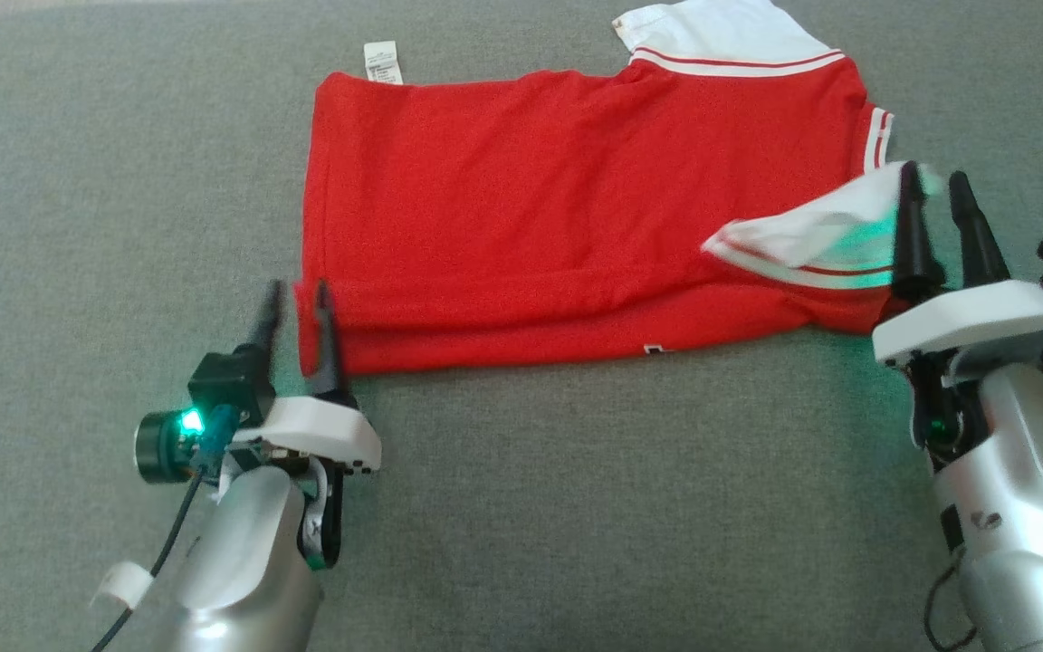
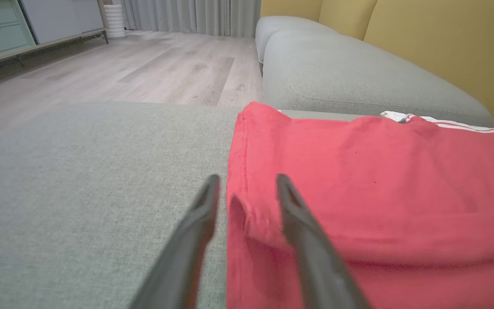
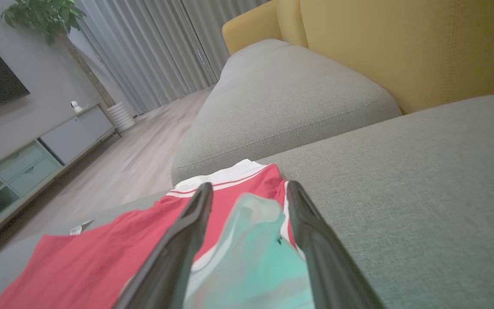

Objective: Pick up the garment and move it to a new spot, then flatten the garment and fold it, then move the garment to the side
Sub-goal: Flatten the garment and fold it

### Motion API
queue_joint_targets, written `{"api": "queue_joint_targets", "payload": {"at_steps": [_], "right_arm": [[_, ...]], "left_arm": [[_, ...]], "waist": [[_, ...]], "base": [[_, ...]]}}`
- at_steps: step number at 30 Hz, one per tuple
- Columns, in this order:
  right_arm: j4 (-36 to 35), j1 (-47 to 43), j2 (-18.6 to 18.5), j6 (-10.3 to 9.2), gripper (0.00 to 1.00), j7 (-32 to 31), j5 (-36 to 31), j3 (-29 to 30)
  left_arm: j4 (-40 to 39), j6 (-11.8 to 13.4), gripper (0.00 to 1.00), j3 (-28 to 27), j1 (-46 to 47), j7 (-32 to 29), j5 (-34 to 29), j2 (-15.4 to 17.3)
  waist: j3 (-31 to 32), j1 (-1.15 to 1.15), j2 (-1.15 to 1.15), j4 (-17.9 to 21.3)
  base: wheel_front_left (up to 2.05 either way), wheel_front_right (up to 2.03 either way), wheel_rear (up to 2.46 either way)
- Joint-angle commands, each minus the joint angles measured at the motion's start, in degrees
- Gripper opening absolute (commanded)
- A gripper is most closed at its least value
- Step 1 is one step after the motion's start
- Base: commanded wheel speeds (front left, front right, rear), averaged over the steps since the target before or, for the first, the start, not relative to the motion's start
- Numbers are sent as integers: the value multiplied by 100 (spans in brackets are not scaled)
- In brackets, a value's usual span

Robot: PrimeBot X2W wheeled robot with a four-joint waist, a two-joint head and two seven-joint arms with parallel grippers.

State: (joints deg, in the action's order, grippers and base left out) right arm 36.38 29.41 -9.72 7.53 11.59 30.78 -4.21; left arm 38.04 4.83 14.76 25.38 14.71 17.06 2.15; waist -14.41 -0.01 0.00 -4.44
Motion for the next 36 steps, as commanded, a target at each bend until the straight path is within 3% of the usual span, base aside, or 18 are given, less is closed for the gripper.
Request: {"api": "queue_joint_targets", "payload": {"at_steps": [1,5,8,15,26,36], "right_arm": [[-77,63,-73,-4,100,211,-281,-168],[-51,-103,-117,-4,100,324,-744,-78],[-414,-422,-58,-4,100,337,-1344,170],[-953,-1452,327,-4,100,340,-2327,560],[-1038,-2326,620,-4,100,341,-2557,671],[-1021,-2297,664,-4,100,341,-2506,660]], "left_arm": [[-252,114,100,-222,76,29,-82,73],[-583,219,100,-337,-158,29,-292,73],[-984,275,100,-413,-542,29,-494,73],[-1548,298,100,-513,-1448,29,-875,73],[-1819,217,100,-515,-2463,29,-930,73],[-1767,168,100,-388,-2349,29,-846,73]], "waist": [[40,1,0,20],[126,1,0,48],[234,1,0,83],[609,1,0,132],[1146,1,0,227],[904,1,0,232]], "base": [[0,0,0],[0,0,0],[0,0,0],[0,0,0],[0,0,0],[0,0,0]]}}
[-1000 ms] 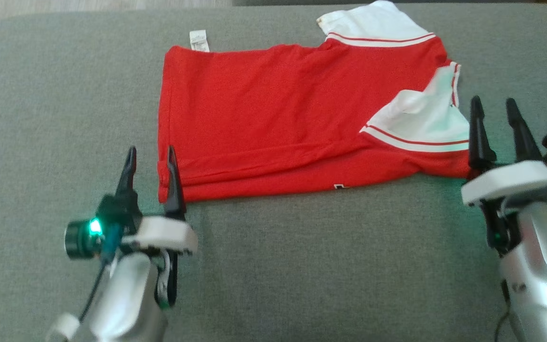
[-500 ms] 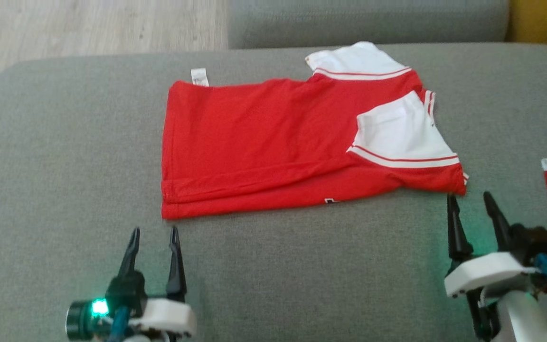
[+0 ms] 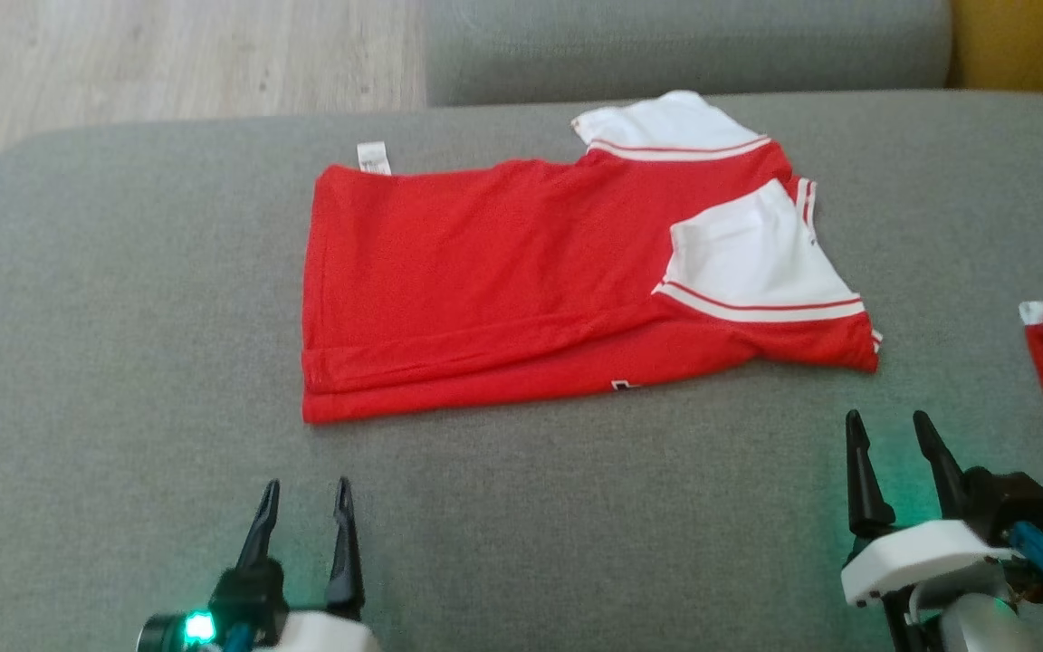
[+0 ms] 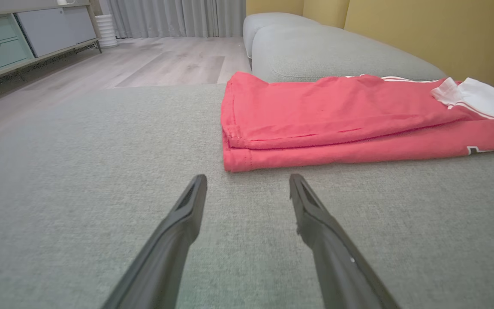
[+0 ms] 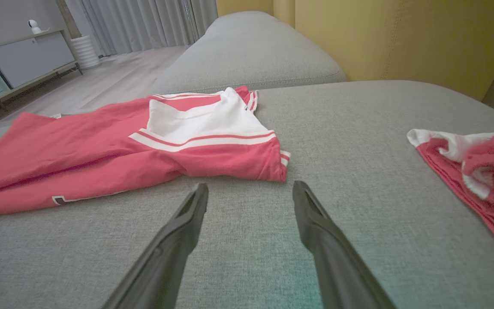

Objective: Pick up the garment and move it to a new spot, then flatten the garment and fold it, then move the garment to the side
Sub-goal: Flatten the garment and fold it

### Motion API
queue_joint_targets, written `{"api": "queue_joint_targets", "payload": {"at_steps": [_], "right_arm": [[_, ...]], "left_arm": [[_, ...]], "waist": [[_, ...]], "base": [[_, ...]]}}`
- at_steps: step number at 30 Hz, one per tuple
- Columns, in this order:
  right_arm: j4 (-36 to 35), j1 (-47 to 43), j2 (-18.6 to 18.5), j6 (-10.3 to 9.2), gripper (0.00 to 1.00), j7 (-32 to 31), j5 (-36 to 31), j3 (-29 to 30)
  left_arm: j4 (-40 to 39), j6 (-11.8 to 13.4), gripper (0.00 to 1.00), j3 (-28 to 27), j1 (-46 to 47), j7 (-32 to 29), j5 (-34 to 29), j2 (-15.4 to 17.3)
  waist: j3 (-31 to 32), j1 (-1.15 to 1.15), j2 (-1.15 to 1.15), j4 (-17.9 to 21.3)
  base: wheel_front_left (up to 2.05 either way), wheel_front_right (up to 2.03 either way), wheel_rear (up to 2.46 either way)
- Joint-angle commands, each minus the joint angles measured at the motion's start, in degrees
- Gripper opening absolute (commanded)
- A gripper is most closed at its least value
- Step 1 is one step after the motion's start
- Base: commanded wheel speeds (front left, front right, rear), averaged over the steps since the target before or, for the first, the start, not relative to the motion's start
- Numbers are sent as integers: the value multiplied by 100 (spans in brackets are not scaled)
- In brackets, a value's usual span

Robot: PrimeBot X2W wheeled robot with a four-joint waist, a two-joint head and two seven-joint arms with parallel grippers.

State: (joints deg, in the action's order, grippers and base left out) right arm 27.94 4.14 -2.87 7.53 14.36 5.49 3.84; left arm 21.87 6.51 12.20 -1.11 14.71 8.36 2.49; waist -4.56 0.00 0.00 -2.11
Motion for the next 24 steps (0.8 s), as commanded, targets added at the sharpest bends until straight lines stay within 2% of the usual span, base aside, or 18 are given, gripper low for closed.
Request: {"api": "queue_joint_targets", "payload": {"at_steps": [1,15,23,24], "right_arm": [[-181,259,-20,-4,100,63,27,-150],[-431,895,-236,-4,100,63,16,-304],[-357,1176,-301,-4,100,63,-114,-62],[-290,1208,-293,-4,100,63,-145,1]], "left_arm": [[-104,-33,100,-101,371,29,15,39],[498,-151,100,-330,1467,29,617,39],[1392,-268,100,-123,1765,29,1010,39],[1489,-290,95,-62,1790,29,1077,39]], "waist": [[-125,0,0,-2],[-1001,0,0,126],[-1251,0,0,201],[-1264,0,0,199]], "base": [[0,0,0],[0,0,0],[0,0,0],[0,0,0]]}}
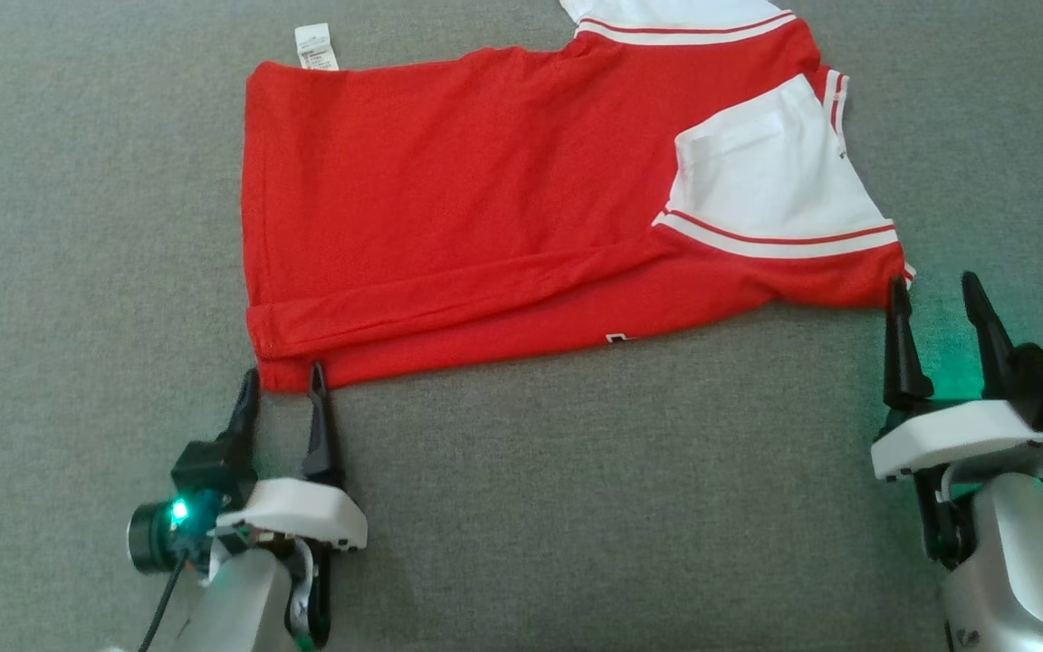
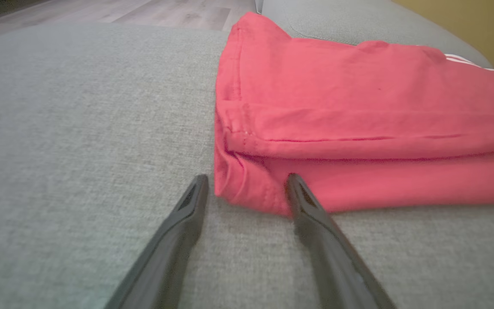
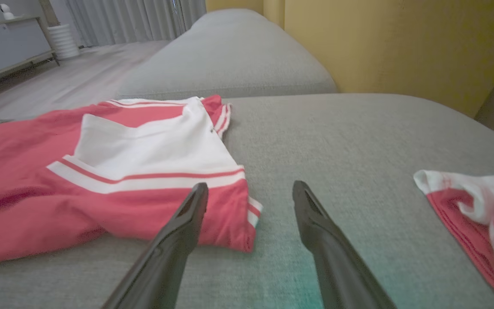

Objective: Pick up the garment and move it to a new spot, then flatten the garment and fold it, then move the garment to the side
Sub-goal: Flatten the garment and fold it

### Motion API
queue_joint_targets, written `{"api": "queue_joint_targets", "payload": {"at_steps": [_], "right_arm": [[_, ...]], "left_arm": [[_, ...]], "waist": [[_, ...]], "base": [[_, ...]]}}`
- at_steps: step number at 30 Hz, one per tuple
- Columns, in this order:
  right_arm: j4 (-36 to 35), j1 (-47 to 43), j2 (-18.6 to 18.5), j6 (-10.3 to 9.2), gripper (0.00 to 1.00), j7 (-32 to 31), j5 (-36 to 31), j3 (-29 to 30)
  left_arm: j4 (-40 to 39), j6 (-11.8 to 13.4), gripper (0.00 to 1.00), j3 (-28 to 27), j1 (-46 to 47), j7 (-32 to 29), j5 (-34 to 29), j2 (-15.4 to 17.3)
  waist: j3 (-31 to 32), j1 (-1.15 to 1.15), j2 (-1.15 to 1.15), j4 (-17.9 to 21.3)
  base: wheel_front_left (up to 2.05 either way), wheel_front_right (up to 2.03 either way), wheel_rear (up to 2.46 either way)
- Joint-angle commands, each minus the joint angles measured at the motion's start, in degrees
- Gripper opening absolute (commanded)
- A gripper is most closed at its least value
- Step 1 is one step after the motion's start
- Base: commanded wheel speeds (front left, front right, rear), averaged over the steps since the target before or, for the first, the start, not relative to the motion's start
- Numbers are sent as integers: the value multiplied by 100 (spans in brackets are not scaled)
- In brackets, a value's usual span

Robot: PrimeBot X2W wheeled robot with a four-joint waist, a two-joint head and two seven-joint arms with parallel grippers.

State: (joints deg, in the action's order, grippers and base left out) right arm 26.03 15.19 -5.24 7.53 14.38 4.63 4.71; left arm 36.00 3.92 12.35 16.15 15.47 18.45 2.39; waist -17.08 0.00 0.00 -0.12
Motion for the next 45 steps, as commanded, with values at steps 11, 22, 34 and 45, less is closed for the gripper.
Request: {"api": "queue_joint_targets", "payload": {"at_steps": [11,22,34,45], "right_arm": [[931,654,109,-4,100,37,6,179],[1740,1006,45,-4,0,-57,520,-167],[1109,1705,-265,-4,0,-52,1881,-477],[932,323,-358,-4,0,-377,2468,-871]], "left_arm": [[353,-107,0,244,215,-48,347,49],[91,-161,0,159,204,-48,303,49],[-894,-362,0,-704,921,-48,-396,379],[-608,-400,0,-1129,-345,-48,-348,185]], "waist": [[-133,0,0,-60],[17,0,0,-98],[785,0,0,-64],[1033,0,0,149]], "base": [[0,0,0],[0,0,0],[0,0,0],[0,0,0]]}}
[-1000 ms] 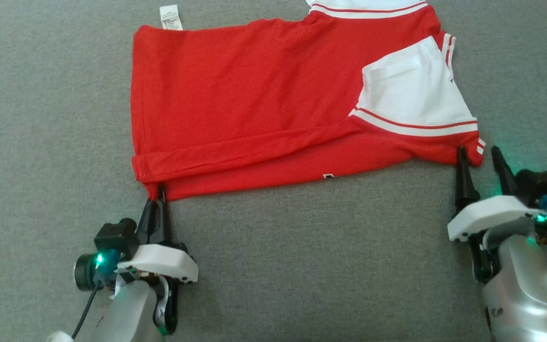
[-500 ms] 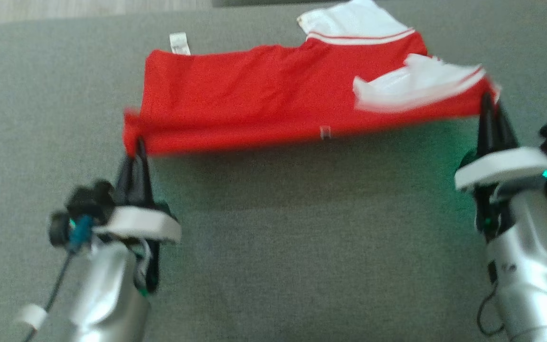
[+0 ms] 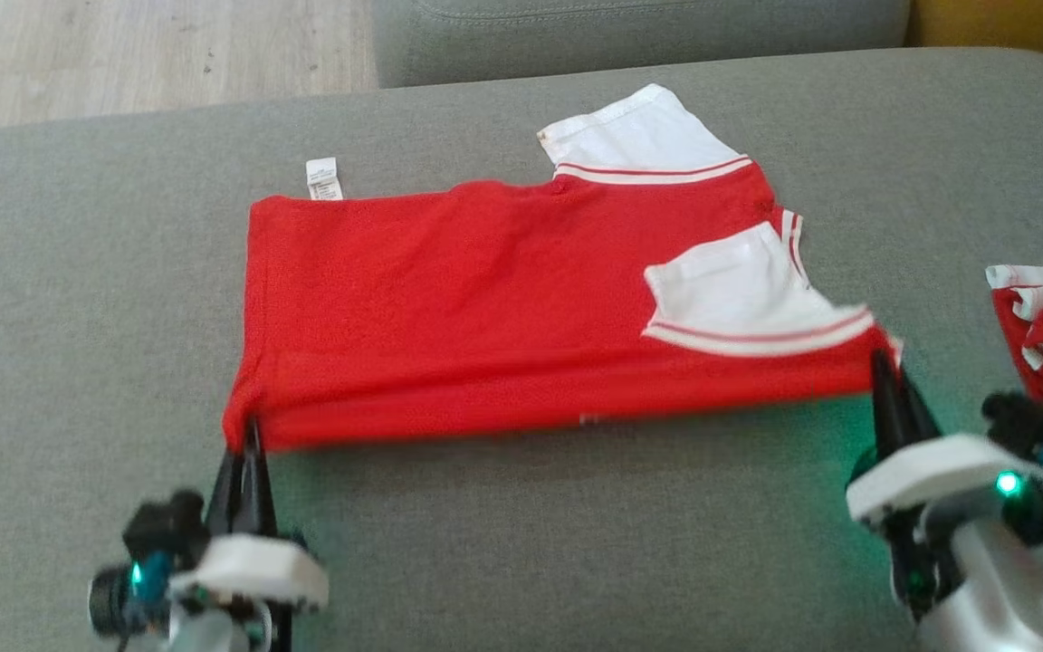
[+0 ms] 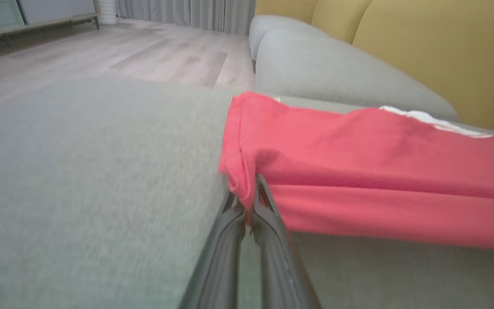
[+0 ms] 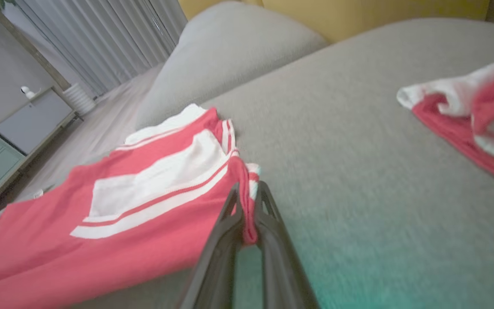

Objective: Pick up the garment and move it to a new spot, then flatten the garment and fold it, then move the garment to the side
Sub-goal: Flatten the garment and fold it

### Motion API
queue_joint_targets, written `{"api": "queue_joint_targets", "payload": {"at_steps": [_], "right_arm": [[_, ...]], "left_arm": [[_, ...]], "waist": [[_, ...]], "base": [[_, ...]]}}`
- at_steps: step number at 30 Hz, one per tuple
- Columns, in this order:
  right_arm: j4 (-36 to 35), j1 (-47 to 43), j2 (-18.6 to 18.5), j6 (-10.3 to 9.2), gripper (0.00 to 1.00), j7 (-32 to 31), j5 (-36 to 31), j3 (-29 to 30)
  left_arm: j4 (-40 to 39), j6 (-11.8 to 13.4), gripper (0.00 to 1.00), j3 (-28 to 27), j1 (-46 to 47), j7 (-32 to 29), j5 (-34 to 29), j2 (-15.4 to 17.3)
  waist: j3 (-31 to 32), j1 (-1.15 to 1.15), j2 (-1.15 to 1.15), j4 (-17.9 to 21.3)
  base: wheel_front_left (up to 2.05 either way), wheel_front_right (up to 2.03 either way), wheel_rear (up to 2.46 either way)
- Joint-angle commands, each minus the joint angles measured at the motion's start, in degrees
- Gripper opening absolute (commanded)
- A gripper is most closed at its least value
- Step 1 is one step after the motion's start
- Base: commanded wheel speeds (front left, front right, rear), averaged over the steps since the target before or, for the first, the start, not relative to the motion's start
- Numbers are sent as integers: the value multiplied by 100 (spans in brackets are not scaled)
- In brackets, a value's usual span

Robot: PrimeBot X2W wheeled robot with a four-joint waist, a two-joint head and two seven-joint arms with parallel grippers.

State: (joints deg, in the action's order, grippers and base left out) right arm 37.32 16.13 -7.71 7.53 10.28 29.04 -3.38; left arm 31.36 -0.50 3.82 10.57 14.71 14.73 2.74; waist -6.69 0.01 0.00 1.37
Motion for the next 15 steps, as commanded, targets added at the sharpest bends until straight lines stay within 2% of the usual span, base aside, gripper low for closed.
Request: {"api": "queue_joint_targets", "payload": {"at_steps": [1,4,5,6,7,15], "right_arm": [[-215,102,-116,-4,0,15,55,-97],[-247,-257,-148,-4,0,-10,90,-191],[-256,-288,-162,-4,26,14,65,-194],[-265,-303,-172,-4,100,36,34,-197],[-267,-301,-174,-4,100,56,20,-181],[-348,116,-235,-4,100,229,-335,3]], "left_arm": [[-166,72,0,-292,69,29,18,119],[-143,93,0,-238,-400,29,12,42],[-159,94,16,-232,-453,29,4,34],[-182,95,79,-233,-479,29,-6,29],[-204,99,100,-224,-481,29,-27,25],[-375,-33,100,-132,149,29,-303,17]], "waist": [[-13,-1,0,12],[-33,-1,0,39],[-39,-1,0,40],[-45,-1,0,33],[-48,-1,0,19],[-223,-1,0,-172]], "base": [[0,0,0],[0,0,0],[0,0,0],[0,0,0],[0,0,0],[0,0,0]]}}
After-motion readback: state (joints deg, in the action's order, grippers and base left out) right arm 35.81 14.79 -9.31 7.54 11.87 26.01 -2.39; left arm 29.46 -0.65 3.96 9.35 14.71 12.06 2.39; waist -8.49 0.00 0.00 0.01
